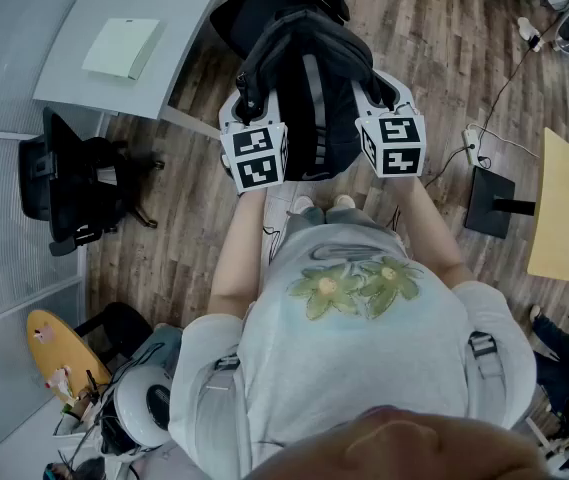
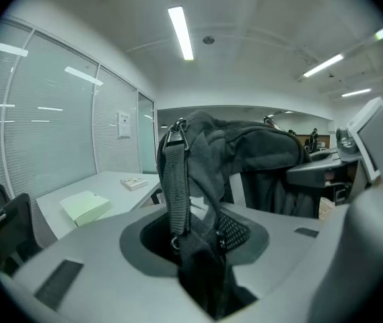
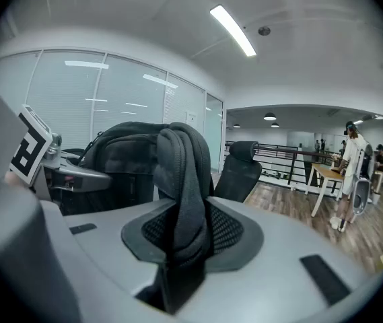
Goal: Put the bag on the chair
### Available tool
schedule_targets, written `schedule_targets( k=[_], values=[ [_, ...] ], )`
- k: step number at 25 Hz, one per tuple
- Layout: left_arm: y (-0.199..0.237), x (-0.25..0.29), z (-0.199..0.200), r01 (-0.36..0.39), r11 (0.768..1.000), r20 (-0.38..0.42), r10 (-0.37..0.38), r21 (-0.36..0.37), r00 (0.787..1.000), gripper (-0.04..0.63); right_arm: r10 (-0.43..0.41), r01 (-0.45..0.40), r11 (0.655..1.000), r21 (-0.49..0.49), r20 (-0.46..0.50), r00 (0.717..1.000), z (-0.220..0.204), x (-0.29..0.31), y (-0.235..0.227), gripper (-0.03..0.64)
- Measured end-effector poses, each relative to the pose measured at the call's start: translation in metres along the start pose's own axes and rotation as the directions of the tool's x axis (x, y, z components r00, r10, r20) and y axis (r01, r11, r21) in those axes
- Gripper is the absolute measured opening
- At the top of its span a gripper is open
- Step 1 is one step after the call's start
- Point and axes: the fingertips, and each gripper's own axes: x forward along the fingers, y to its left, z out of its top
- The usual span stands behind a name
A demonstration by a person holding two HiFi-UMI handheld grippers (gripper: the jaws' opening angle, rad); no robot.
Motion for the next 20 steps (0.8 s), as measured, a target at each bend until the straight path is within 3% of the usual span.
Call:
schedule_targets(
  k=[20],
  values=[
    [0.034, -0.007, -0.025, 0.071, 0.997, -0.017, -0.071, 0.01, 0.997, 0.152, -0.053, 0.053, 0.998, 0.032, -0.004, 0.999, -0.015, 0.006, 0.038, 0.112]
  ],
)
